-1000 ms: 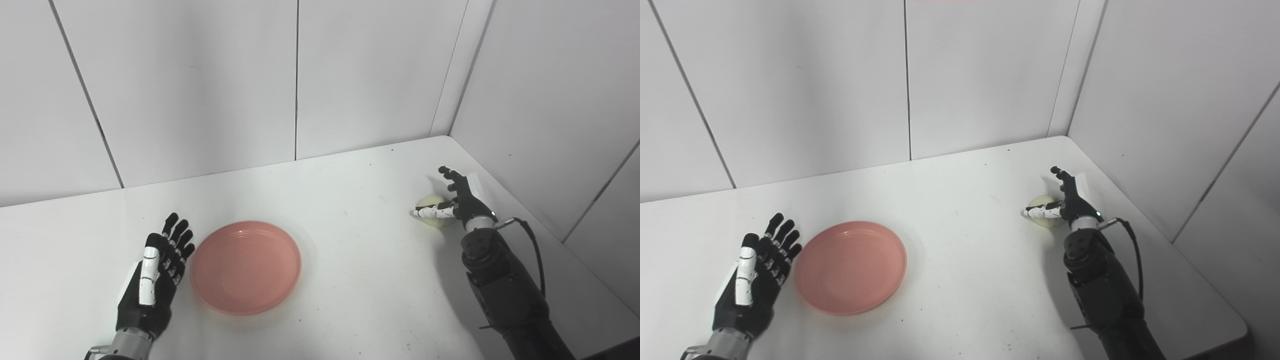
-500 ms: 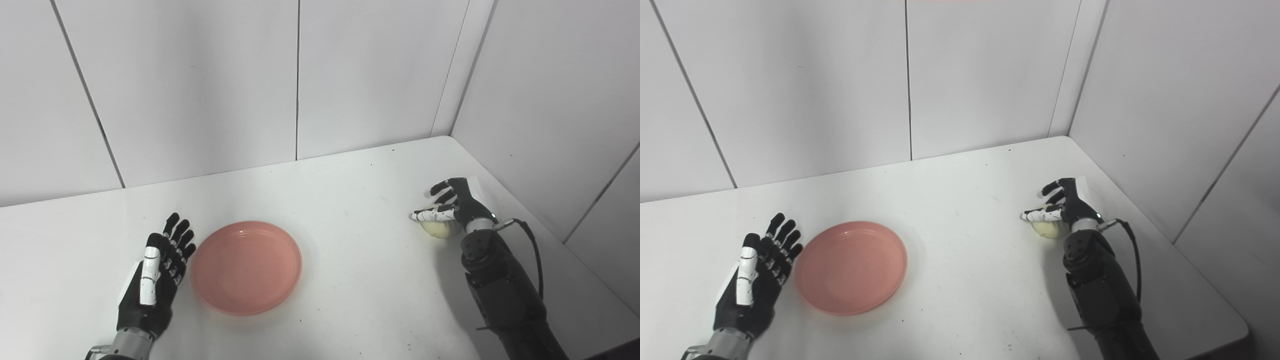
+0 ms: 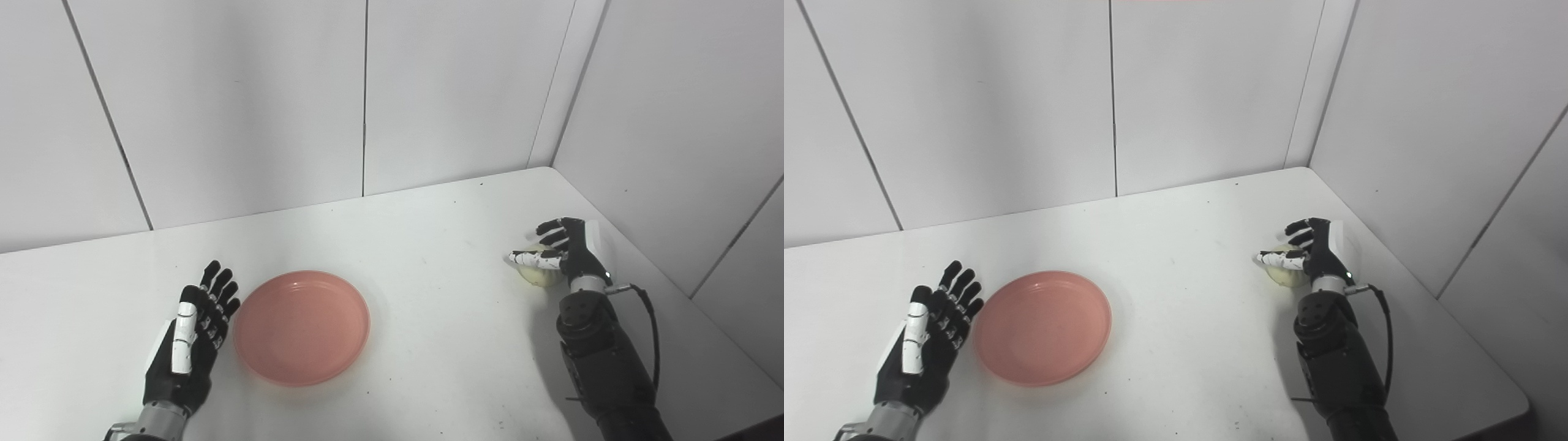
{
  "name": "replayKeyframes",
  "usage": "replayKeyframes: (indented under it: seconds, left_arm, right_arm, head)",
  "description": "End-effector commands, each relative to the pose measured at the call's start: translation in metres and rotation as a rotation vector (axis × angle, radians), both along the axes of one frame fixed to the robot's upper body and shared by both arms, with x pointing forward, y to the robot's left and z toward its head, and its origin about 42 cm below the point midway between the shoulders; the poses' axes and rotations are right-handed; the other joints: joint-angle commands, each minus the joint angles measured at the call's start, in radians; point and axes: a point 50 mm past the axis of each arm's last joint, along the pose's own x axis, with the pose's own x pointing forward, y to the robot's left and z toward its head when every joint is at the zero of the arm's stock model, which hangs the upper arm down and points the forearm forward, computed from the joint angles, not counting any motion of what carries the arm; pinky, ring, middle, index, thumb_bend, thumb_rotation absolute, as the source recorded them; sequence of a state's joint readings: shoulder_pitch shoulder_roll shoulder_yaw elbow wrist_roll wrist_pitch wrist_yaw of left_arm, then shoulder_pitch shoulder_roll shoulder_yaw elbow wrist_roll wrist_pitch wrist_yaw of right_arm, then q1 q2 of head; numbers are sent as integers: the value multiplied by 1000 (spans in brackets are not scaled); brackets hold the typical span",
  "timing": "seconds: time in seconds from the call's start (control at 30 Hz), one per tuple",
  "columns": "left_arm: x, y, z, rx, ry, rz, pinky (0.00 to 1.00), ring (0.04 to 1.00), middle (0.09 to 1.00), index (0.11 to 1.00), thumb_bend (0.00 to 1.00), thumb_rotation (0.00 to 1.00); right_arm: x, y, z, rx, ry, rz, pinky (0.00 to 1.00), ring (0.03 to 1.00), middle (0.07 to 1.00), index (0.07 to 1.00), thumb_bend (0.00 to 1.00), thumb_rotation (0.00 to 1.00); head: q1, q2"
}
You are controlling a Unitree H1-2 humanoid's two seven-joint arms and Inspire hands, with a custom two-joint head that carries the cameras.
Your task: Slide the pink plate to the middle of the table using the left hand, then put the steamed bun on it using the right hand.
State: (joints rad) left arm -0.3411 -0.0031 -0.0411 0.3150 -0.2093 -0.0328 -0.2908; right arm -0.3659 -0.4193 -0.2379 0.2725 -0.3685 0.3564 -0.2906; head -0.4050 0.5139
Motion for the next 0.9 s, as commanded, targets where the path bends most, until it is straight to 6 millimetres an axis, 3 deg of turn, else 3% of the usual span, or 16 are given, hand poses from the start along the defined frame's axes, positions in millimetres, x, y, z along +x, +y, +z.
replayKeyframes:
  seconds: [0.0,0.47,0.87]
  left_arm:
    - [-7,2,-12,2,33,-4,1000,1000,1000,1000,667,1000]
    - [-6,-2,-13,8,32,-7,1000,1000,1000,1000,678,1000]
    - [-6,-12,-14,8,22,-7,1000,1000,1000,998,667,1000]
  right_arm:
    - [10,0,31,-50,-133,28,366,432,474,493,519,0]
    - [9,21,41,-59,-181,116,393,454,504,455,518,0]
    - [9,89,45,-86,-183,362,348,447,511,436,514,0]
  head:
    - [1,2]
    - [21,3]
    - [54,-7]
